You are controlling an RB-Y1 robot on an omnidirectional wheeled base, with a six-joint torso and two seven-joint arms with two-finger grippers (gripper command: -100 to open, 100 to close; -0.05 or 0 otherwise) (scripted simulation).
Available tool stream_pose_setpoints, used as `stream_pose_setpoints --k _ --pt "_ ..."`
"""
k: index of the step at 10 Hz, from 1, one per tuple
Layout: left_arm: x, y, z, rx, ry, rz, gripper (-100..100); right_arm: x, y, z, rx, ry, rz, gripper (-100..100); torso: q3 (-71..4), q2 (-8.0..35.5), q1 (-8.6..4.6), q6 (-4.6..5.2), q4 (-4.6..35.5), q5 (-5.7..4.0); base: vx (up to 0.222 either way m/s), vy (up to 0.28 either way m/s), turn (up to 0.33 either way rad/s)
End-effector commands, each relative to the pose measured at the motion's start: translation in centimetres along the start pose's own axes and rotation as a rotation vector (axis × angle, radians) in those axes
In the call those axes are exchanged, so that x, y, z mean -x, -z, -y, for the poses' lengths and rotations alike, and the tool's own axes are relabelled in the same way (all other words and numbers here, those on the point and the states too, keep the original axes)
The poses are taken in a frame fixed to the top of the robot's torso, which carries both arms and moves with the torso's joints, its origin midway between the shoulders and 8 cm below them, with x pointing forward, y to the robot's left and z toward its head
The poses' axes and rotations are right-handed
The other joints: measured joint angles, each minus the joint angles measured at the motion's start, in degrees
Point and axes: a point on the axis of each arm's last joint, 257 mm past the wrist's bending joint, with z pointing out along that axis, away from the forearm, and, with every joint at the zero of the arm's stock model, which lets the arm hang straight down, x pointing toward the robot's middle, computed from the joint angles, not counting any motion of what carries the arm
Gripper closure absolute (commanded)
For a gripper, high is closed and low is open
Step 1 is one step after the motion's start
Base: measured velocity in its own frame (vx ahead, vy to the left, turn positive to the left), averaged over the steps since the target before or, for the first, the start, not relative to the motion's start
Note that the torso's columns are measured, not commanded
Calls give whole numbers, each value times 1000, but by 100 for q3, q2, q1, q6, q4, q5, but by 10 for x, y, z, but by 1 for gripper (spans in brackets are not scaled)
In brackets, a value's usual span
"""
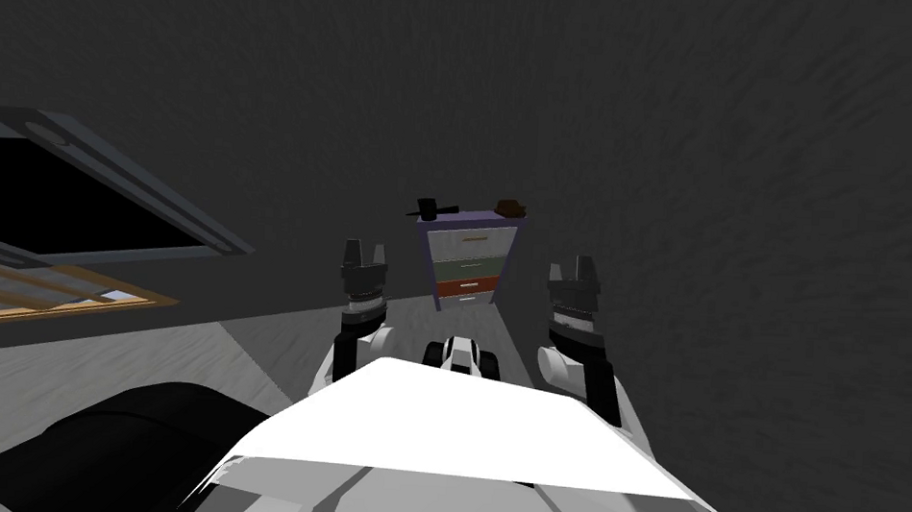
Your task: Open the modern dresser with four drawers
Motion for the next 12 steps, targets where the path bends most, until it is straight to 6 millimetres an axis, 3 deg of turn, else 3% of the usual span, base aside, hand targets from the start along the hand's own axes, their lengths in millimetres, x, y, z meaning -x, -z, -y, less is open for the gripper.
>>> stream_pose_setpoints --k 1,12 --pt "0 0 0 0 0 0 0 -8 0 8 -14 97 -72 -100 -27 12 2 0 16 0 19 41 33" --pt "0 0 0 0 0 0 0 -22 4 63 -67 718 -295 -100 -26 29 -6 1 26 -2 30 66 59"
